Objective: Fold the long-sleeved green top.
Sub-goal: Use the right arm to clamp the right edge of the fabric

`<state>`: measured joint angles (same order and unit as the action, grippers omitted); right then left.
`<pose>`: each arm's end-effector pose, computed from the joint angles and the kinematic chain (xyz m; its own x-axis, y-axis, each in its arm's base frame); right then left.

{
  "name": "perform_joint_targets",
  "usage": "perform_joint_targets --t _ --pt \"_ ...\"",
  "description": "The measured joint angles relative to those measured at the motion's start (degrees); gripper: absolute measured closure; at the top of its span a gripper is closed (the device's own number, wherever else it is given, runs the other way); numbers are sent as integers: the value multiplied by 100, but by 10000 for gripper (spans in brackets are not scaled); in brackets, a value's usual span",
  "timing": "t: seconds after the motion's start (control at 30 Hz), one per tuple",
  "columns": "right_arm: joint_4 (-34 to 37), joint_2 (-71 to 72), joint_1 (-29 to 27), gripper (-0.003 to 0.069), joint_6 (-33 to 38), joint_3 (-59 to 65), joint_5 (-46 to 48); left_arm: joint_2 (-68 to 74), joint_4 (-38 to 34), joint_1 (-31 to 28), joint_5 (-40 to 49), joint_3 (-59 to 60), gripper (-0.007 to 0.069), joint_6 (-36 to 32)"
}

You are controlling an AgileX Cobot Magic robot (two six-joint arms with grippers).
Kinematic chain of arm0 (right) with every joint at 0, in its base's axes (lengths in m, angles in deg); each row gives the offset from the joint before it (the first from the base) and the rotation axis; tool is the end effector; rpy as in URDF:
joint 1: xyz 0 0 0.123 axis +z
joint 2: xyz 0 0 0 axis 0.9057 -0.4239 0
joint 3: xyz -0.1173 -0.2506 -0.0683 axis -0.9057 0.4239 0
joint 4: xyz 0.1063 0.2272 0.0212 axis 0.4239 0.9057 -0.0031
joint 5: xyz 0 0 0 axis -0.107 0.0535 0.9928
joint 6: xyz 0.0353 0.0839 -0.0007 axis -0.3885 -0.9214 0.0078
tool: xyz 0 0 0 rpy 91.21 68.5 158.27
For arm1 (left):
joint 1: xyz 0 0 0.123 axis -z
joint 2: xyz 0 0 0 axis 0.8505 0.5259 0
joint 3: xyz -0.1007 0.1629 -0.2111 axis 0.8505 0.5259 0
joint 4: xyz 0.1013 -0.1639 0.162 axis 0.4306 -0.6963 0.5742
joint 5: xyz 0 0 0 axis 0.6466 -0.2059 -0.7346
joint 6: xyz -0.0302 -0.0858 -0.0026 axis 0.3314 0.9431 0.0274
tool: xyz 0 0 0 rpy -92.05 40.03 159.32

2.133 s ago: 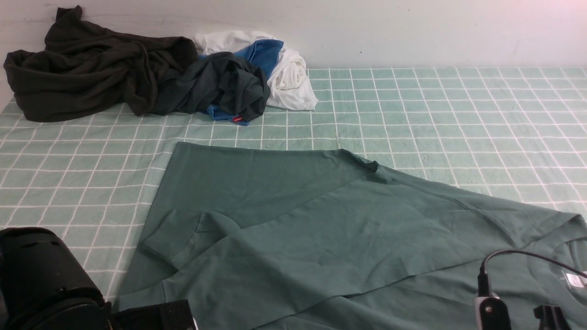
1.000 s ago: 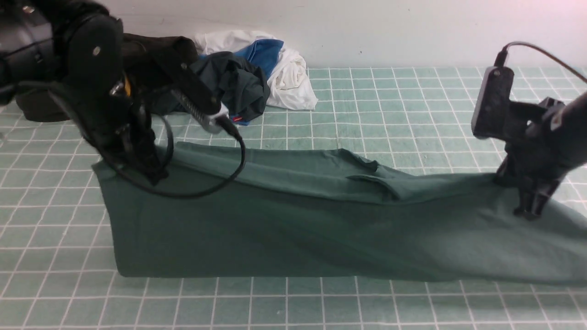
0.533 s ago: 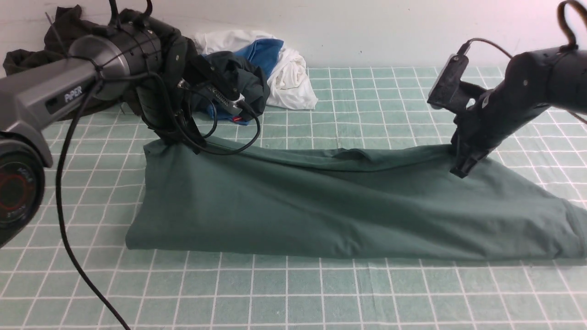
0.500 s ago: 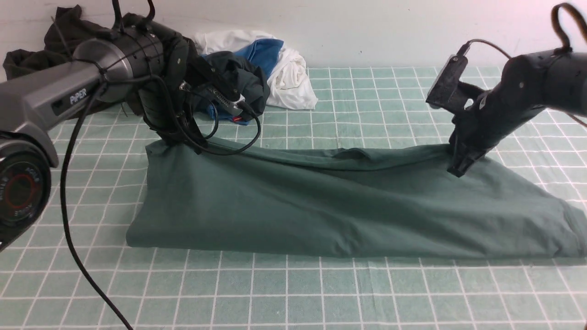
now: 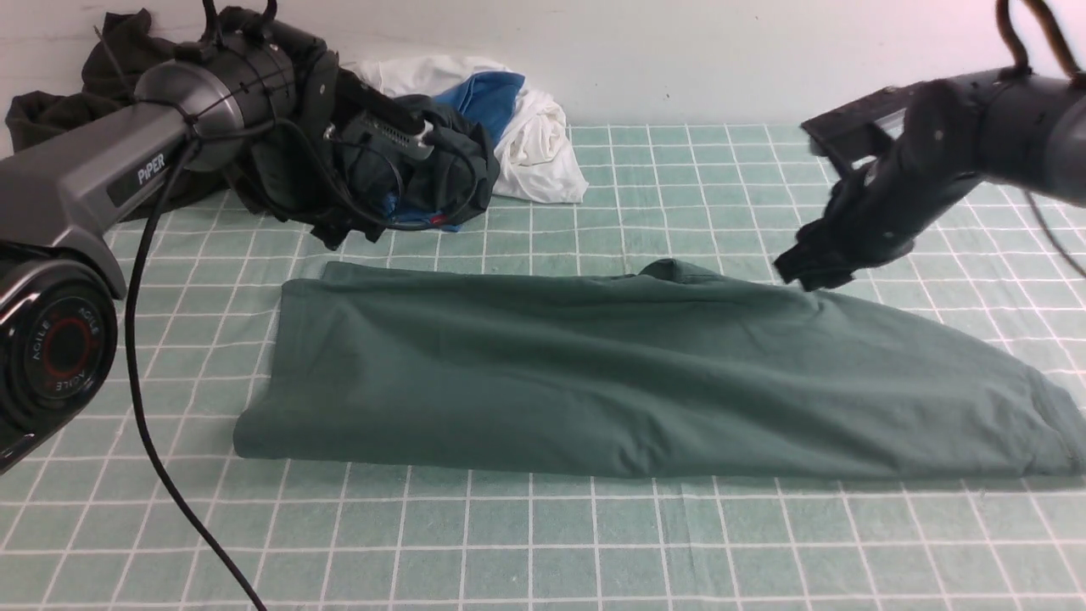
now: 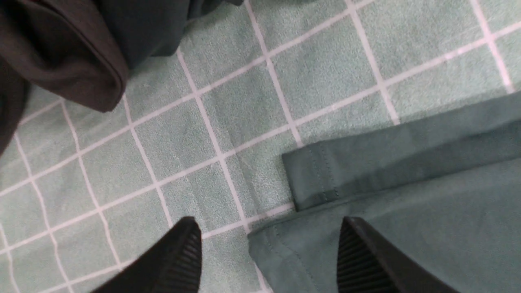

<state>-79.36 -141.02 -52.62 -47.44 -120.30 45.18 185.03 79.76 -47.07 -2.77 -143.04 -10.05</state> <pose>0.4366 0.0998 0.1968 -0.8423 -0.3901 -0.3720 -0.4089 0.9121 -0.0307 0.4952 -0.0765 0.2289 -0.8173 0.4379 -0.3746 0.3272 0.8877 0.3240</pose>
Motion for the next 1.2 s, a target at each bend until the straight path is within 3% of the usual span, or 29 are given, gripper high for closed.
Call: perform_joint_targets --t 0.13,0.33,0.47,0.6,0.67,0.77,1.0,1.2 --pt "719 -154 318 347 408 0 -243 -26 -135 72 279 -248 247 10" --pt "955 -712 296 347 73 -173 -1506 -277 -228 212 876 -294 481 -7" --pt "890 -729 -95 347 -402 -691 -1051 -508 -361 224 1257 -294 608 -80" --pt "813 -320 -523 347 -384 -1066 -1 -898 -964 224 1290 181 627 -303" --pt "813 72 -721 347 -243 -1067 781 -1188 -1334 231 1295 896 628 -456" --pt "783 639 -977 347 -150 -720 1238 -1470 -1531 259 1216 1980 628 -525" --pt "308 1994 -1627 347 -222 1003 1310 -1585 -1185 242 -74 4044 628 -541" --pt "-151 2129 -2249 323 -724 2055 859 -1648 -1125 242 -362 4262 628 -490"
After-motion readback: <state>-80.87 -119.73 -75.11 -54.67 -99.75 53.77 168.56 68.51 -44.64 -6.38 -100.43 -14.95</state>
